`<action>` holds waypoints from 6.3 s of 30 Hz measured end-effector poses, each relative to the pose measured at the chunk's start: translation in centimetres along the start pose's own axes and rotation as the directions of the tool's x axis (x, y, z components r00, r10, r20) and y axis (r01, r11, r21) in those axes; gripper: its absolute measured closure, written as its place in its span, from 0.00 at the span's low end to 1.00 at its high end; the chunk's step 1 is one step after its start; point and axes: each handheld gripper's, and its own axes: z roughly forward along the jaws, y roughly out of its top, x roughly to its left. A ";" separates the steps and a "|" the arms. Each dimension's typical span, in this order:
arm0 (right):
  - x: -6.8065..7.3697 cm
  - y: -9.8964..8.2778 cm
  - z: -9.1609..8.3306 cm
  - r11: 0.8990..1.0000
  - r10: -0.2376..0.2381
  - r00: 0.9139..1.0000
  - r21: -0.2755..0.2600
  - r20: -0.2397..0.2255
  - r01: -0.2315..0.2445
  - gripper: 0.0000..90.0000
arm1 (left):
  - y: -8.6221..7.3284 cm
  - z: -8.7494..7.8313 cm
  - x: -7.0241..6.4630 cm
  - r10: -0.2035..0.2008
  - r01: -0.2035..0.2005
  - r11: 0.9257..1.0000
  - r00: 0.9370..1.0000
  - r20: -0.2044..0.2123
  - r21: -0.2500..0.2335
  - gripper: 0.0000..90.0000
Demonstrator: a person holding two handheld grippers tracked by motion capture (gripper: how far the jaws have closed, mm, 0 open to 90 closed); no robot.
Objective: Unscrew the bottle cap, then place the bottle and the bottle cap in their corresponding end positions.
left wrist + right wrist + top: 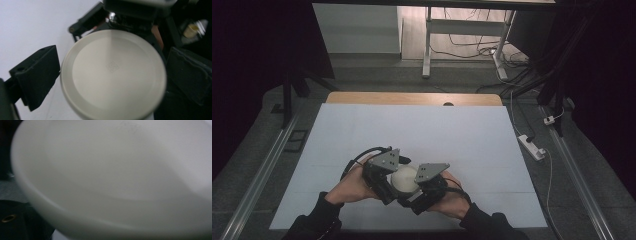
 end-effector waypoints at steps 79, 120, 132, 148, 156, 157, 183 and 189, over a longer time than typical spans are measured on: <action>-5.5 -0.9 -1.7 0.990 0.135 0.946 -0.014 0.296 -0.137 0.07 | -2.4 -0.7 -2.8 -0.278 0.256 0.959 0.929 -0.244 -0.121 0.09; -10.7 0.4 0.9 0.981 0.190 0.920 -0.044 0.344 -0.187 0.07 | -4.2 5.0 -2.1 -0.231 0.210 0.971 0.950 -0.212 -0.115 0.09; -12.2 0.4 1.7 0.980 0.195 0.908 -0.034 0.370 -0.196 0.07 | -4.3 7.0 -1.2 -0.247 0.228 0.967 0.944 -0.218 -0.111 0.09; -14.1 0.6 3.3 0.977 0.203 0.898 -0.024 0.390 -0.210 0.07 | -5.3 9.7 0.6 -0.238 0.234 0.971 0.936 -0.258 -0.044 0.09; -15.0 0.3 4.2 0.976 0.203 0.893 -0.011 0.401 -0.217 0.07 | -5.4 10.9 1.6 -0.242 0.255 0.967 0.934 -0.264 0.019 0.09; -15.1 0.3 4.3 0.976 0.204 0.892 -0.010 0.403 -0.219 0.07 | -5.5 11.0 1.8 -0.239 0.255 0.967 0.933 -0.271 0.026 0.09; -15.6 -0.6 4.9 0.972 0.219 0.888 -0.008 0.405 -0.236 0.07 | -5.9 11.9 3.1 -0.265 0.296 0.949 0.935 -0.236 0.107 0.07; -15.6 -0.6 4.9 0.971 0.222 0.888 -0.007 0.404 -0.240 0.06 | -5.9 12.0 3.0 -0.259 0.290 0.950 0.939 -0.226 0.114 0.01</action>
